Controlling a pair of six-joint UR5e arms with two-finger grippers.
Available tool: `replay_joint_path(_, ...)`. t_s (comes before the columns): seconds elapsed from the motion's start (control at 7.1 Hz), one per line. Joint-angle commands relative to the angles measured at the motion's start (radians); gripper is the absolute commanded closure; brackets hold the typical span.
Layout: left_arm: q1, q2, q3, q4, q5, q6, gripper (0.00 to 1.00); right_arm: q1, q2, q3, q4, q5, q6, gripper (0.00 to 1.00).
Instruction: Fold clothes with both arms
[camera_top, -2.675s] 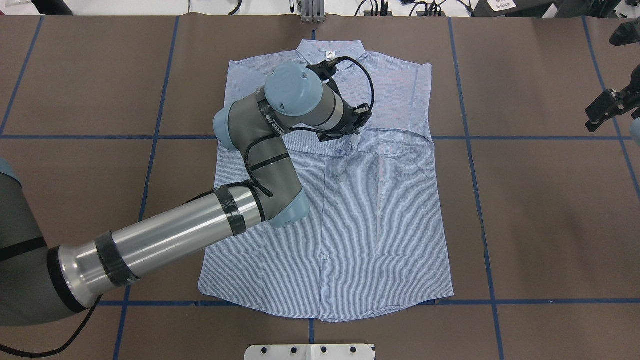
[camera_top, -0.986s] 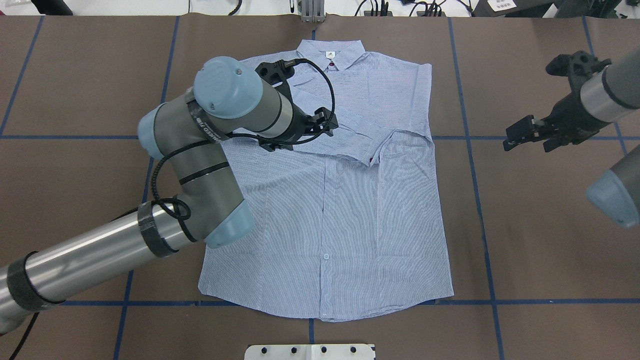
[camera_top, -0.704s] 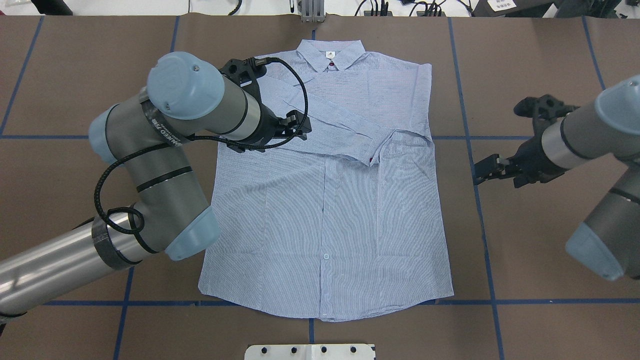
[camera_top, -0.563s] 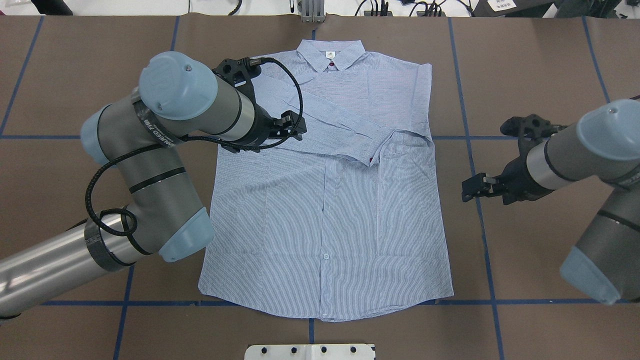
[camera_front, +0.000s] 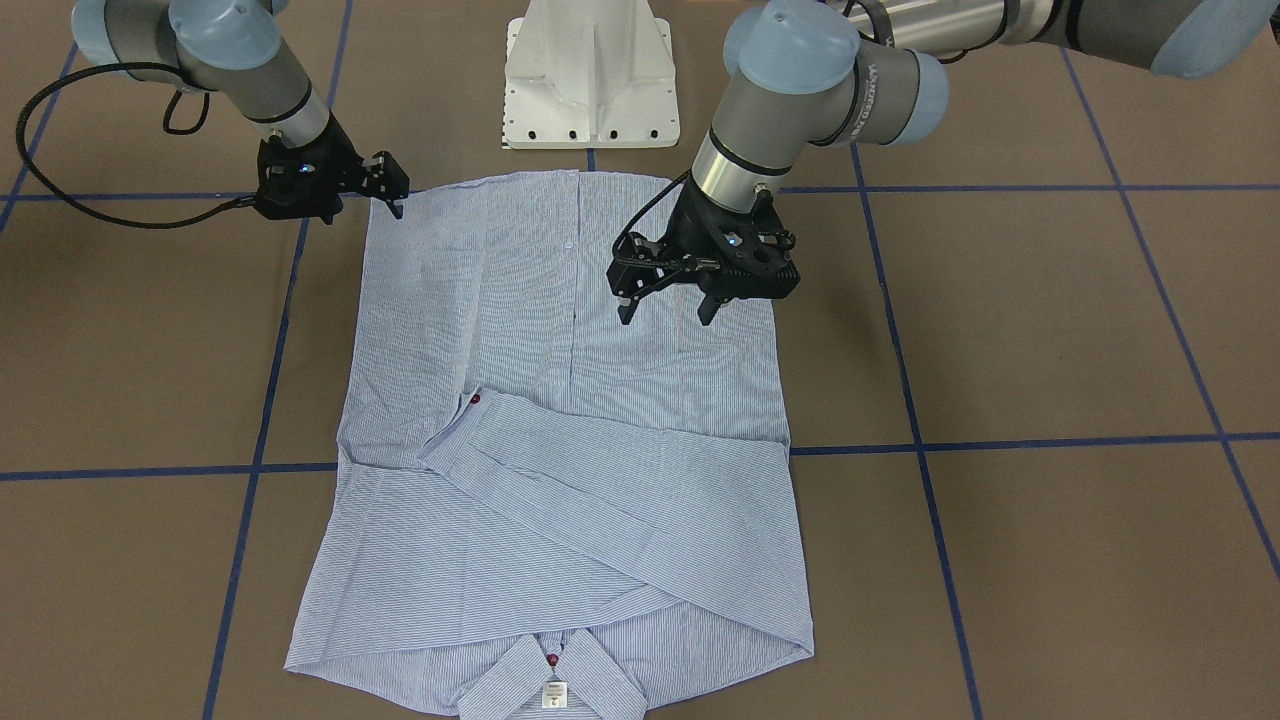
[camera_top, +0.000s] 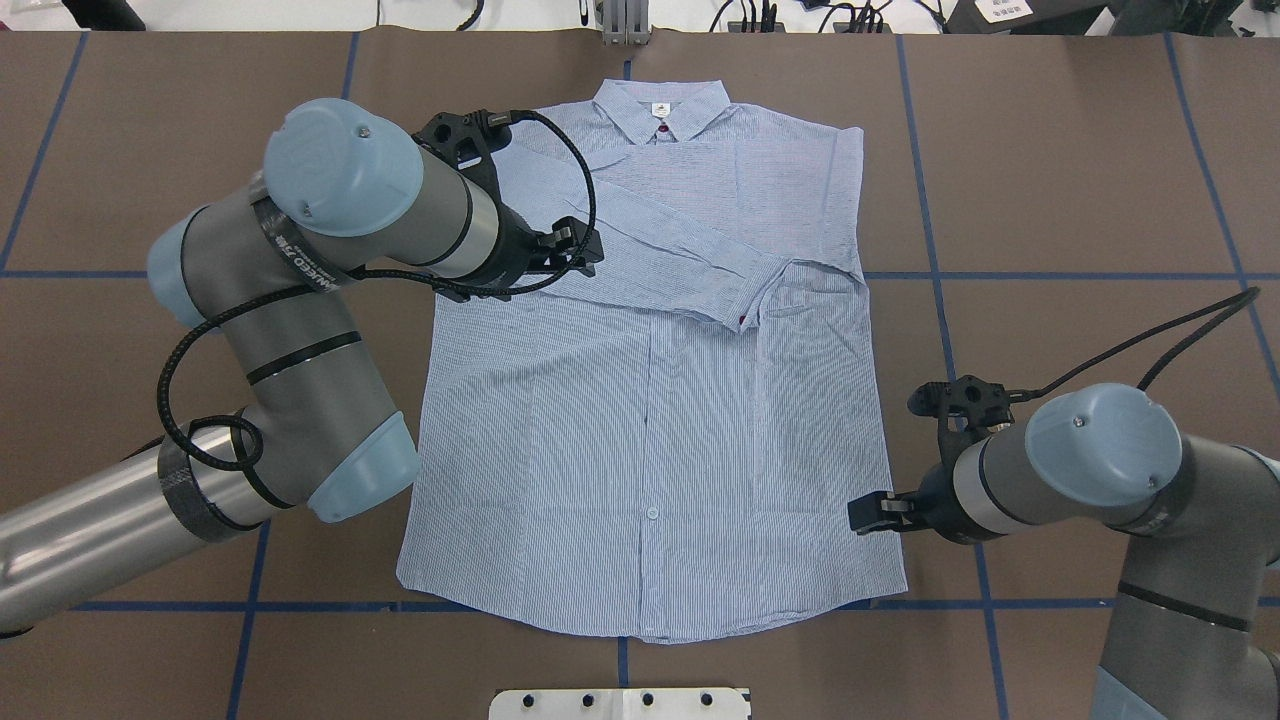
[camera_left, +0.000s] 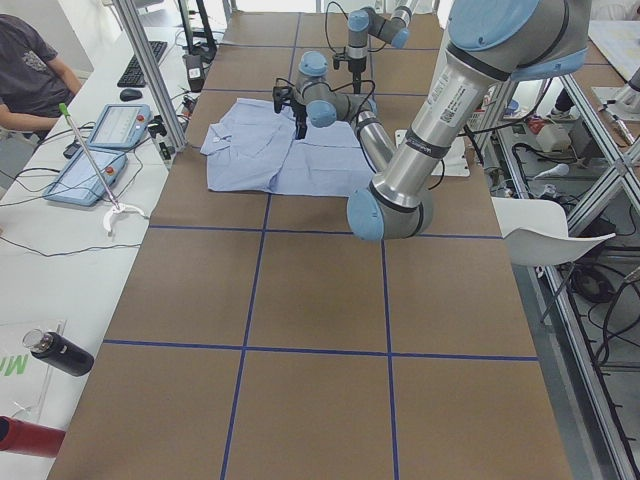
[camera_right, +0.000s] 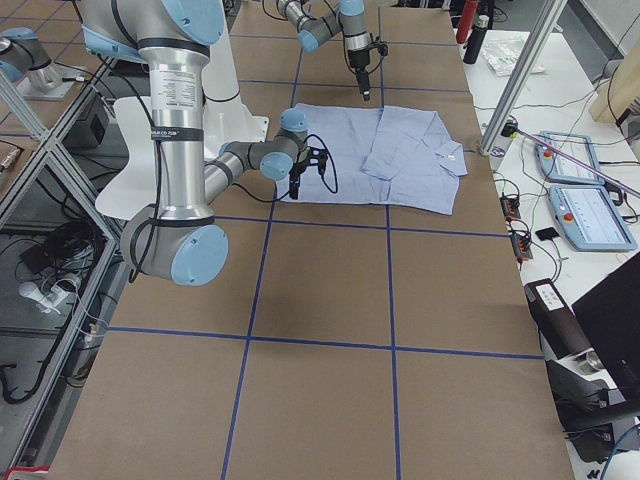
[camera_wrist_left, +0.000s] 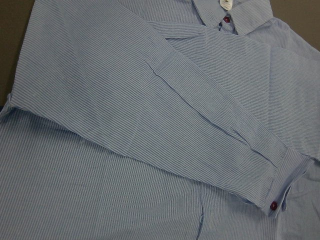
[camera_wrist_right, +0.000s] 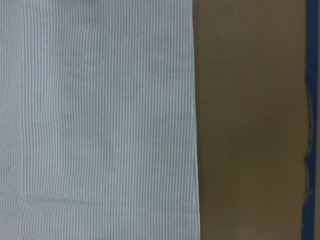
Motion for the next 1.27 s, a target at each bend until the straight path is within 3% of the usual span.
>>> replay_joint_path(0.0, -0.001, 0.001, -0.001, 0.000, 0.004, -0.008, 0.01, -0.063, -0.025, 0.009, 0.001, -0.007, 0.011, 0.11)
replay_joint_path(1.13, -0.009, 0.001, 0.000, 0.000, 0.005, -0.006, 0.01, -0.083, -0.012, -0.038, 0.003, 0.003, 0.007, 0.24)
